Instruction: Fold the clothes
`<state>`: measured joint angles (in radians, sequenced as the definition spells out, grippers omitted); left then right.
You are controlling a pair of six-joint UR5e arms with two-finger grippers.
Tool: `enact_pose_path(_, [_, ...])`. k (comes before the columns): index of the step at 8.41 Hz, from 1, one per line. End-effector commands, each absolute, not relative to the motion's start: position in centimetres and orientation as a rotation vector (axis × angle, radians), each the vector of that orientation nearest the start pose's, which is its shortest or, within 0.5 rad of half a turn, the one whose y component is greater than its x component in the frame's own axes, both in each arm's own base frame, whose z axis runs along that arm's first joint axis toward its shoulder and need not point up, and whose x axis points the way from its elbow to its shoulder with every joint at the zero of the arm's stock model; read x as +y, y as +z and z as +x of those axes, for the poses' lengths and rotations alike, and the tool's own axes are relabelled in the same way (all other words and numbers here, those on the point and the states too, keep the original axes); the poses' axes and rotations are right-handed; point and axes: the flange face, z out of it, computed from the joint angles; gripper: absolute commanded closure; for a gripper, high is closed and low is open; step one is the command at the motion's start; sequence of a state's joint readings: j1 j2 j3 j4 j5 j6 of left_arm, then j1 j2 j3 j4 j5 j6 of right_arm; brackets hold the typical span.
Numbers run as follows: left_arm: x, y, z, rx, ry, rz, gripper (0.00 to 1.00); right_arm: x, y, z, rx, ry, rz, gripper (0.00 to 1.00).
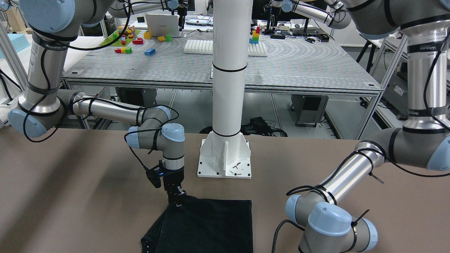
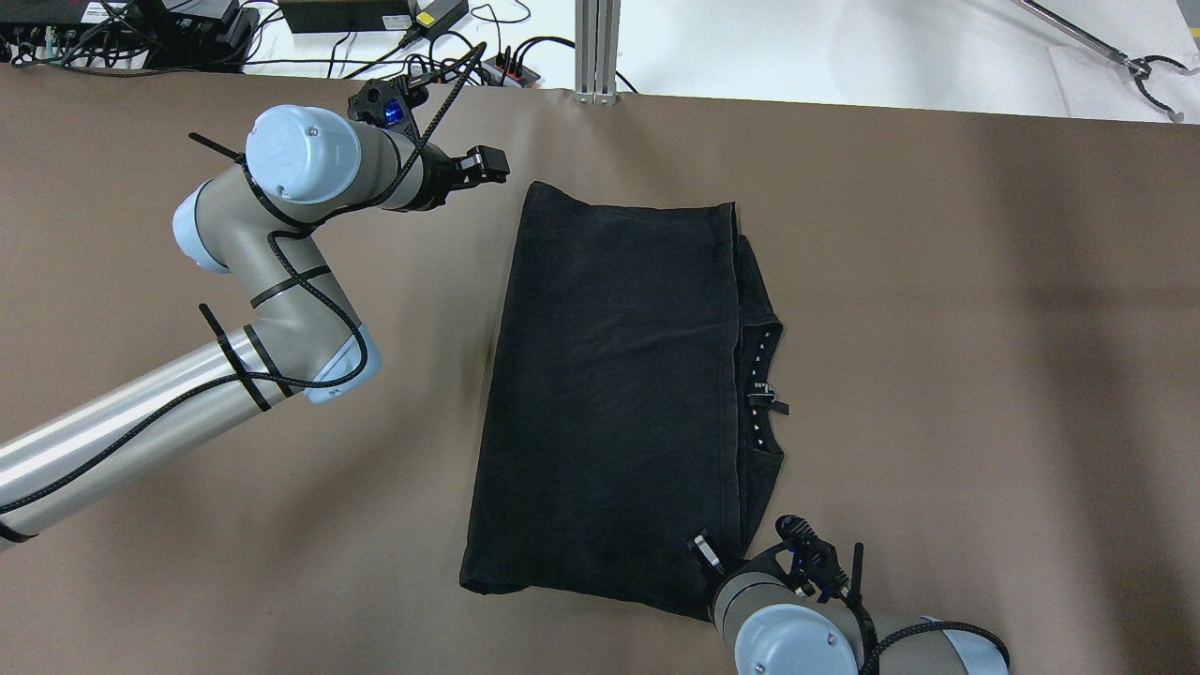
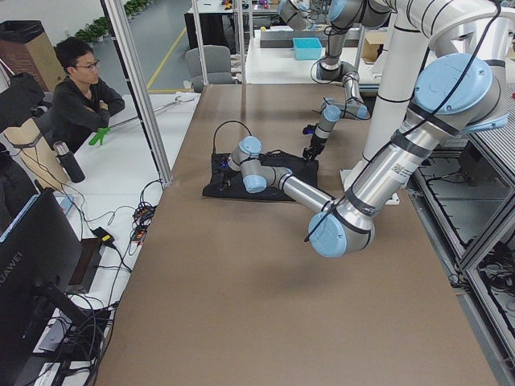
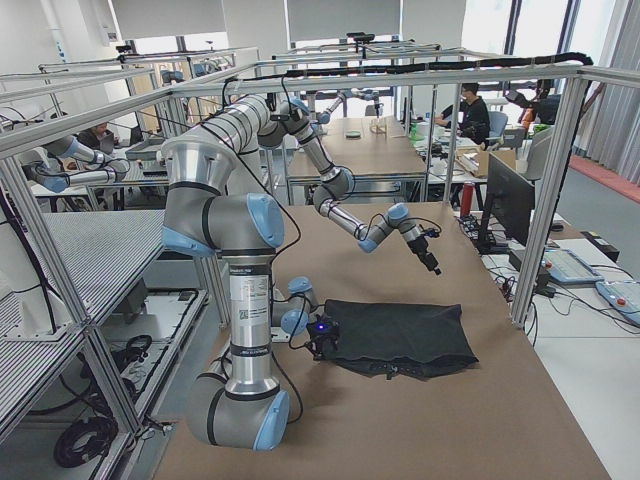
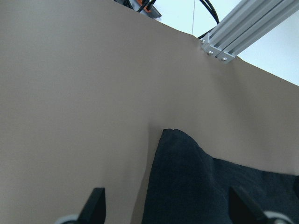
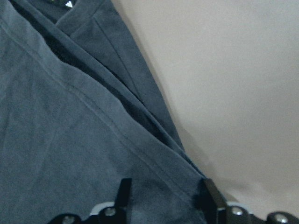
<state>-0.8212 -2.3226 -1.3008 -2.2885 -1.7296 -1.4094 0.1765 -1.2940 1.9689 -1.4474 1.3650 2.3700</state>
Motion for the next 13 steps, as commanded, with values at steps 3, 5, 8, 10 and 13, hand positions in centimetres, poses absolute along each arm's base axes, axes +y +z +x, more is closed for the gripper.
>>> enact_pose_path(3, [-64.0, 23.8, 43.4, 1.129, -0.486, 0.445, 0.07, -24.8, 32.3, -52.8, -0.853, 0.999, -0.063, 0.80])
enact_pose_path(5, [-64.0, 24.1, 43.4, 1.126, -0.487, 0.442, 0.07, -24.8, 32.0, -52.8, -0.859, 1.001, -0.068, 1.00])
enact_pose_path(8, [-64.1, 23.8, 43.4, 1.133, -0.509, 0.438, 0.07, -24.9, 29.3, -50.1, -0.917, 0.996, -0.089, 1.00])
enact_pose_path(10, [-64.1, 23.9, 43.4, 1.137, -0.521, 0.430, 0.07, -24.7, 30.2, -50.2, -0.899, 0.988, -0.085, 1.00])
enact_pose_path(13, [-64.0, 24.1, 43.3, 1.134, -0.522, 0.430, 0.07, -24.6, 30.9, -50.8, -0.879, 0.980, -0.079, 0.52])
